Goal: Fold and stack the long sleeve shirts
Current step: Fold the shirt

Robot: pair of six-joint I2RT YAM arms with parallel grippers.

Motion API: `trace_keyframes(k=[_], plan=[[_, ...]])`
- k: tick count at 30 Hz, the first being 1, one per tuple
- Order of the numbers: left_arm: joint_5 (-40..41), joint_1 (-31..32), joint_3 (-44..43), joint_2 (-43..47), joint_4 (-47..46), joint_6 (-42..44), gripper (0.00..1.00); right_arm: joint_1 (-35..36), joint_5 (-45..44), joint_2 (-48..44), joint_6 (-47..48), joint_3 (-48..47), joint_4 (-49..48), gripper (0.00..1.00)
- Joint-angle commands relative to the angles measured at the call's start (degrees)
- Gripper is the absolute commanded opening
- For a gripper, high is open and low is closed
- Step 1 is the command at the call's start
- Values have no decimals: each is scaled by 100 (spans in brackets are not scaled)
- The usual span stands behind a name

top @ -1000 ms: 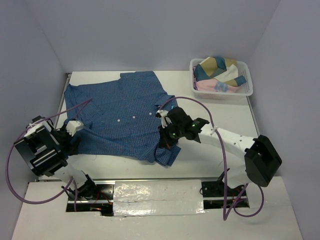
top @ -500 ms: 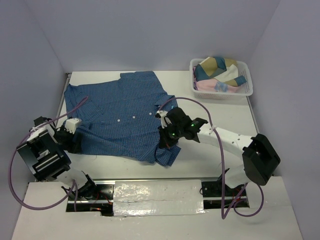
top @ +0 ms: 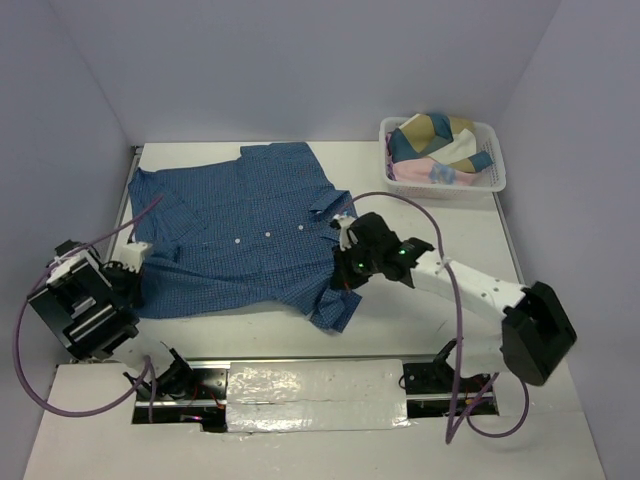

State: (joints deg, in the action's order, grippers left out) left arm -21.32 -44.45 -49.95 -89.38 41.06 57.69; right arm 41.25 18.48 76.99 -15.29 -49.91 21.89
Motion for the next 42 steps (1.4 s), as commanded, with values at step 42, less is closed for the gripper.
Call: trace_keyframes(k=[42], plan=[[-584,-82,-2941,-1837,1168,-2103,12,-1190,85,2320,87,-2497,-519,0]])
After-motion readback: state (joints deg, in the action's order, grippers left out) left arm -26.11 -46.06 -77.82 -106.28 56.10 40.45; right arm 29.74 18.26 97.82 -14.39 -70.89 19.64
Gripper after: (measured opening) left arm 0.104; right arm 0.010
